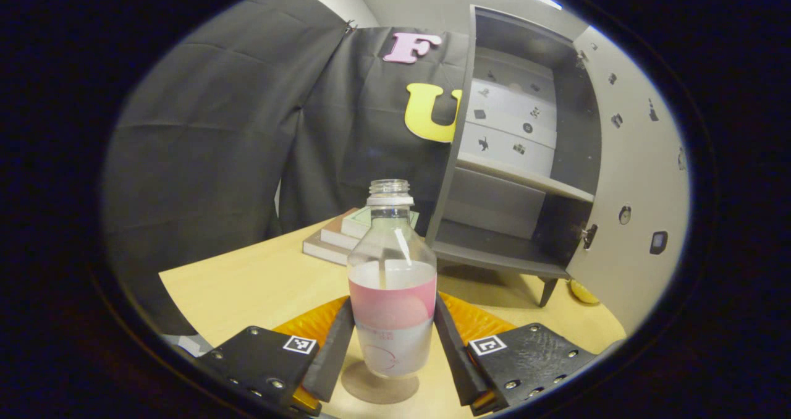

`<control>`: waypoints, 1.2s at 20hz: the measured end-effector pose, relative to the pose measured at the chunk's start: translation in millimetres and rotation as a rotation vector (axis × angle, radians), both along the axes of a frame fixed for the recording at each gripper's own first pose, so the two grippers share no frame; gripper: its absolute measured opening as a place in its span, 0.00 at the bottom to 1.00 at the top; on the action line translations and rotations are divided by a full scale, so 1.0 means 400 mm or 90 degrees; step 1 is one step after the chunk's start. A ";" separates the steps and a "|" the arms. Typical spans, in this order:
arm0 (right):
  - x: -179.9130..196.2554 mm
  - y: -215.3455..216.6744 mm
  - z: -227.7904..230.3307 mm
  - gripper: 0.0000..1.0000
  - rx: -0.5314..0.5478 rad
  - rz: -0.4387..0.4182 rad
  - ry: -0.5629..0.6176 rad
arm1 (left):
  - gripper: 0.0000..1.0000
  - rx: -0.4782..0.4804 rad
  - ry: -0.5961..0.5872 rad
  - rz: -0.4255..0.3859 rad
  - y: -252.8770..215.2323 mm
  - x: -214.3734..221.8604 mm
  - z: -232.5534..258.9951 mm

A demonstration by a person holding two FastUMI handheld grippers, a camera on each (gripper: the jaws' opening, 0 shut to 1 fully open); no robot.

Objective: Open the cabinet door with the right hand, grasp the bottle in the cabinet with the left hand and place it on the coaster, then close the cabinet door with the right hand.

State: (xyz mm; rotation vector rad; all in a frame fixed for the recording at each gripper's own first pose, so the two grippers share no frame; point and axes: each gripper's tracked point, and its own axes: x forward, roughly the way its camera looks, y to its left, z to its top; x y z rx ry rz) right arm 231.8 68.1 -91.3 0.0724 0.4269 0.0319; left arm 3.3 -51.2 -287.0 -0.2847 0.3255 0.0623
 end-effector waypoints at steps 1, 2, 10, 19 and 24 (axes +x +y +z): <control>0.001 0.001 -0.001 0.98 0.001 0.000 0.002 | 0.72 0.002 0.005 -0.001 -0.006 -0.002 -0.017; 0.001 0.001 -0.005 0.98 0.001 0.000 0.004 | 0.72 0.006 0.011 -0.004 -0.008 -0.005 -0.028; 0.005 0.015 -0.015 0.93 -0.020 0.012 0.017 | 0.72 0.057 0.013 -0.027 -0.041 -0.029 -0.098; 0.009 0.030 -0.035 0.98 -0.023 0.023 0.026 | 0.76 0.098 0.015 -0.038 -0.050 -0.066 -0.124; 0.014 0.033 -0.038 0.98 -0.022 0.028 0.025 | 0.80 0.111 0.031 -0.042 -0.050 -0.074 -0.130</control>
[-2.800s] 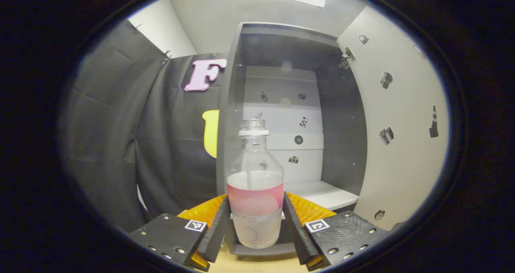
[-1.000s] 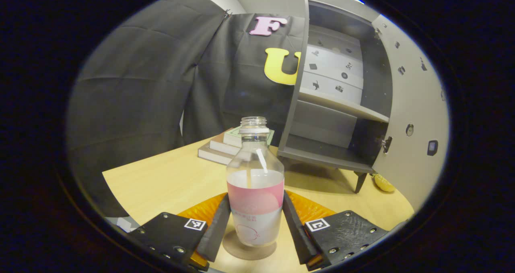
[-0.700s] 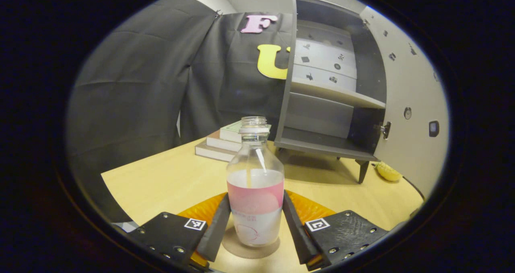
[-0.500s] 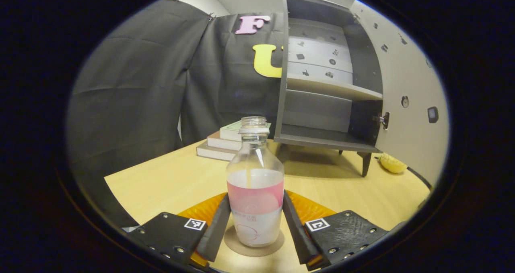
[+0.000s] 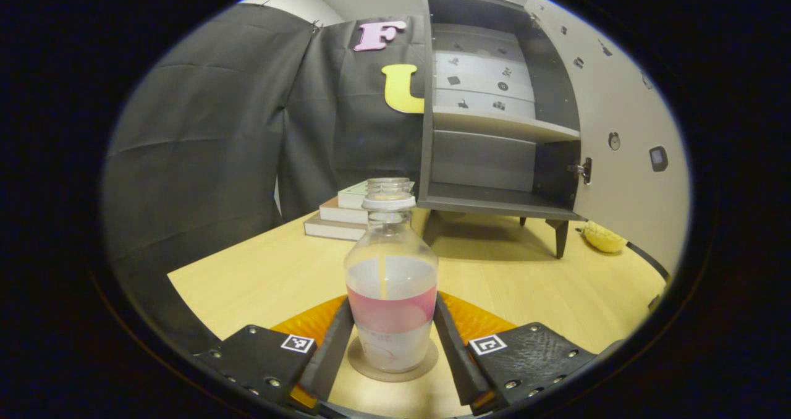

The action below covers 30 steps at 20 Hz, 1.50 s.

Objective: Open the cabinet door with the right hand, grasp the bottle in the cabinet with the left hand and place it on the coaster, then close the cabinet door with the right hand.

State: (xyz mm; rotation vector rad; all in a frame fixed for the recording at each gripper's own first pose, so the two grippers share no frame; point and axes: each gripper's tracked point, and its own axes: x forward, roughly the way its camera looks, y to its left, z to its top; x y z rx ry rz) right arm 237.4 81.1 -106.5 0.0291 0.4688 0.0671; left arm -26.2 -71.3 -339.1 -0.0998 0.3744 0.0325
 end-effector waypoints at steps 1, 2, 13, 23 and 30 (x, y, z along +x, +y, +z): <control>0.000 -0.001 0.000 0.98 0.000 0.002 -0.001 | 0.76 0.003 0.003 0.002 0.001 0.000 0.000; 0.001 0.001 0.000 0.98 0.001 0.005 0.000 | 0.74 0.008 0.007 0.005 0.003 -0.002 -0.003; 0.025 0.003 0.052 0.98 0.059 0.036 -0.032 | 0.84 0.043 -0.045 0.023 0.002 -0.056 0.274; 0.032 0.080 0.219 0.98 0.105 0.087 -0.082 | 0.83 0.064 -0.125 0.013 0.014 -0.020 0.559; 0.031 0.136 0.278 0.90 0.014 0.072 -0.127 | 0.83 0.062 -0.143 -0.010 0.094 0.035 0.618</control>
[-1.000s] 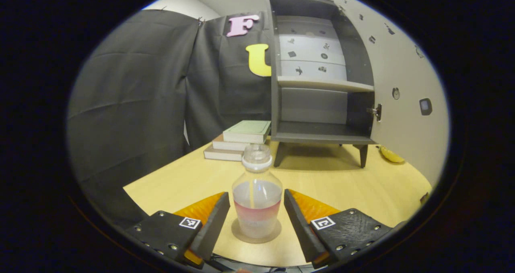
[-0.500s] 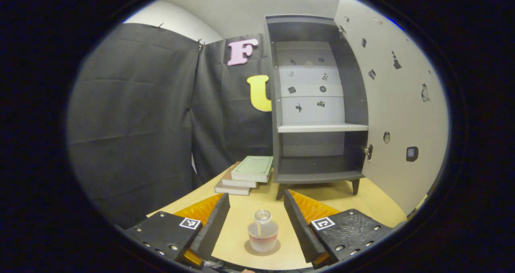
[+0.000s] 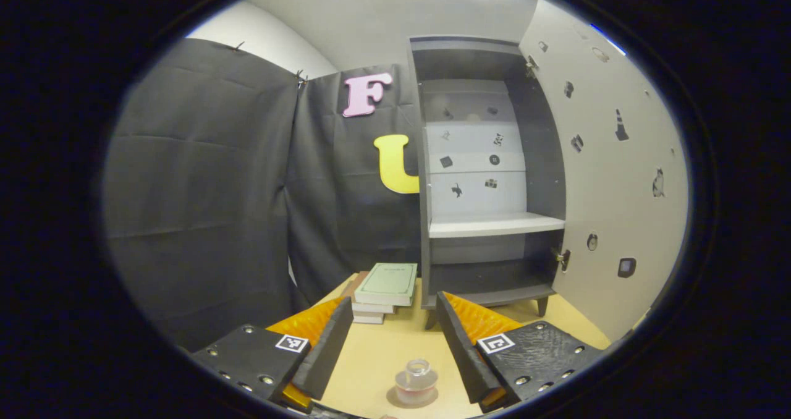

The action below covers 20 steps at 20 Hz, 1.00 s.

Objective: Open the cabinet door with the right hand, grasp the bottle in the cabinet with the left hand and place it on the coaster, then close the cabinet door with the right hand.

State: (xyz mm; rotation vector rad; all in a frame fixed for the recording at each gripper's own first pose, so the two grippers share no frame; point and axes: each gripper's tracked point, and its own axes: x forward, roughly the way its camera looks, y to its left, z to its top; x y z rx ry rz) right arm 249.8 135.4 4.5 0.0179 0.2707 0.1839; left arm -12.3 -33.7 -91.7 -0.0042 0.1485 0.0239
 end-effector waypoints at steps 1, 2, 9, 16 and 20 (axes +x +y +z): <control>0.001 0.007 0.000 0.95 -0.008 -0.006 -0.004 | 0.81 -0.005 0.000 -0.004 0.012 0.010 -0.003; 0.002 0.016 -0.002 0.95 -0.010 -0.009 -0.001 | 0.82 -0.008 0.004 -0.007 0.027 0.019 -0.007; -0.012 0.131 -0.004 0.95 -0.007 0.010 0.011 | 0.84 -0.031 -0.008 -0.026 0.095 0.070 0.009; -0.010 0.238 -0.002 0.90 -0.008 0.039 0.011 | 0.81 -0.037 -0.015 -0.024 0.167 0.082 0.019; -0.007 0.285 -0.007 0.95 0.000 0.052 0.011 | 0.84 -0.041 -0.020 -0.018 0.209 0.086 0.022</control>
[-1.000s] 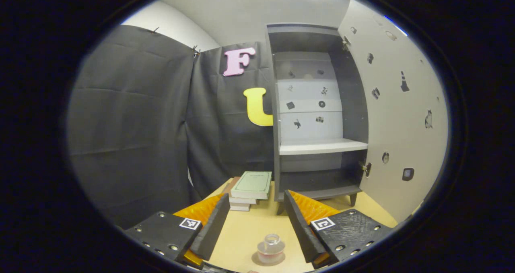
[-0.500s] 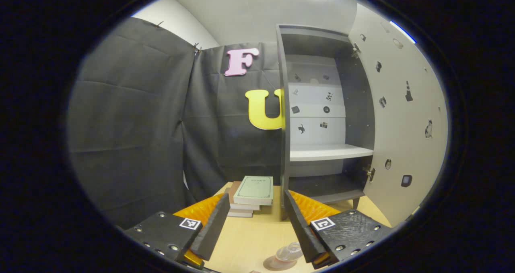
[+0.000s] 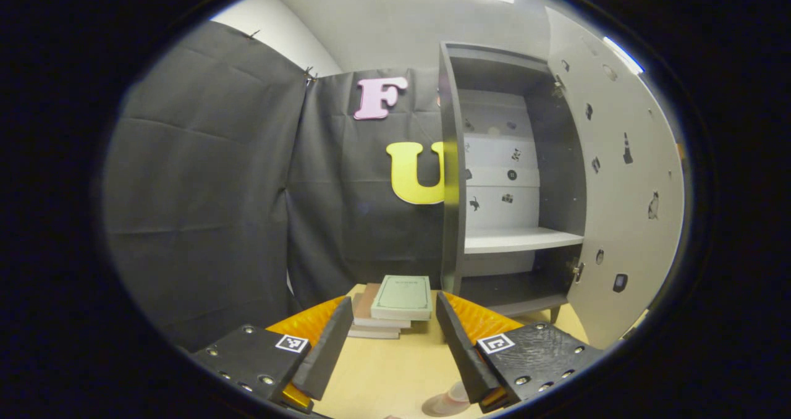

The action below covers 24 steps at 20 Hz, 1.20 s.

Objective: Open the cabinet door with the right hand, grasp the bottle in the cabinet with the left hand and place it on the coaster, then close the cabinet door with the right hand.

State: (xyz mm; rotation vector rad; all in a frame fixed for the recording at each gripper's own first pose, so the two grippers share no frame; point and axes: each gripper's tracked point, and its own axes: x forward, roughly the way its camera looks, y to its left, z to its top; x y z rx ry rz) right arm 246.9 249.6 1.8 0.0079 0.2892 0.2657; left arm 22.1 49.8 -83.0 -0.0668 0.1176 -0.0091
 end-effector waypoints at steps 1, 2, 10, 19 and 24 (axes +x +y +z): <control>0.001 0.013 0.000 0.90 0.002 0.003 0.000 | 0.81 -0.003 -0.001 0.000 0.005 0.000 0.002; 0.003 0.025 0.000 0.95 0.003 0.006 -0.001 | 0.81 -0.005 -0.001 -0.001 0.010 0.001 0.004; 0.036 0.119 -0.012 0.95 0.012 0.028 0.000 | 0.81 -0.008 -0.008 0.007 0.077 0.004 0.002; 0.082 0.225 -0.023 0.95 0.046 0.052 -0.006 | 0.81 -0.006 -0.006 0.041 0.204 -0.027 0.006; 0.129 0.296 -0.017 0.95 0.079 0.062 -0.011 | 0.81 0.002 0.004 0.070 0.267 -0.063 -0.014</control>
